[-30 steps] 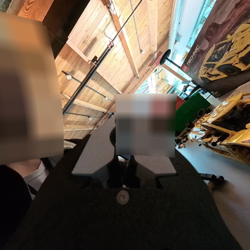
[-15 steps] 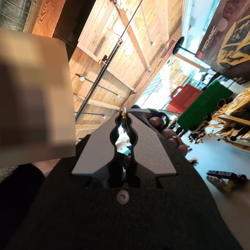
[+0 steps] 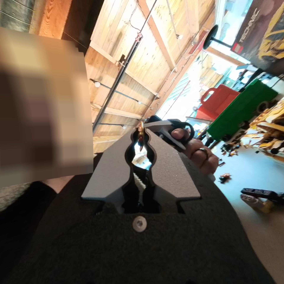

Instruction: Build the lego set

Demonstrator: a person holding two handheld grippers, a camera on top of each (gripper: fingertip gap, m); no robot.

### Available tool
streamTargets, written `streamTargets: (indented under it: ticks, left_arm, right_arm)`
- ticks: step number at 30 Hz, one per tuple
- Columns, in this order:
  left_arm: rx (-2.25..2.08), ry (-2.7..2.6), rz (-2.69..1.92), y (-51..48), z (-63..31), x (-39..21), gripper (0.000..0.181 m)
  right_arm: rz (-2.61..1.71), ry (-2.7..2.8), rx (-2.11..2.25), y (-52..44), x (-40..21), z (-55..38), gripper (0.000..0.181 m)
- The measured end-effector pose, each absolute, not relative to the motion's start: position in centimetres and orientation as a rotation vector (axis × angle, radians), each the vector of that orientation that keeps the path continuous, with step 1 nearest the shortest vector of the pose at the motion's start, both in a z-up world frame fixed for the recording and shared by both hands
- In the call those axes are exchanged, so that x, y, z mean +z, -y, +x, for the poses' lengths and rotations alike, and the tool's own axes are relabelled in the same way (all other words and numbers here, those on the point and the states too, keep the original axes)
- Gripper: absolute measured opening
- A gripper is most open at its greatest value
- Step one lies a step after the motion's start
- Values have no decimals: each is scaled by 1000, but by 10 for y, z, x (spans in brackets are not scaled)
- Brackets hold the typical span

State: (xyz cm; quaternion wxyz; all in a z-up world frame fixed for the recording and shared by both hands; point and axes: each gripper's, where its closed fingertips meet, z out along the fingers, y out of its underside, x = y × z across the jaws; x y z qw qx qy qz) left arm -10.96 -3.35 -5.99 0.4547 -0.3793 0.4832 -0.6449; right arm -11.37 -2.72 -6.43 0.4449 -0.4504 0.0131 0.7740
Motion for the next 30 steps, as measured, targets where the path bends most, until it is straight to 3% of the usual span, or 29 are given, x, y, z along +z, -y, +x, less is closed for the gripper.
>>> streamTargets:
  ticks: [9,15,21,25,30]
  left_arm:
    - [-1755,-1203,-1103,22,-108,-70,4]
    - [-1759,-1234,-1121,24,-107,-75,0]
    - [-1791,-1203,-1149,18,-108,-73,14]
    - [-1784,-1219,-1152,20,-107,-75,4]
    - [-1763,-1219,-1157,20,-105,-75,4]
  right_arm:
    - [-1343,80,1459,19,-76,-107,5]
    - [-1364,78,1446,18,-79,-106,6]
    - [-1378,67,1448,17,-81,-105,5]
    - [-1407,96,1428,17,-84,-111,5]
    - [-1399,80,1454,17,-83,-109,5]
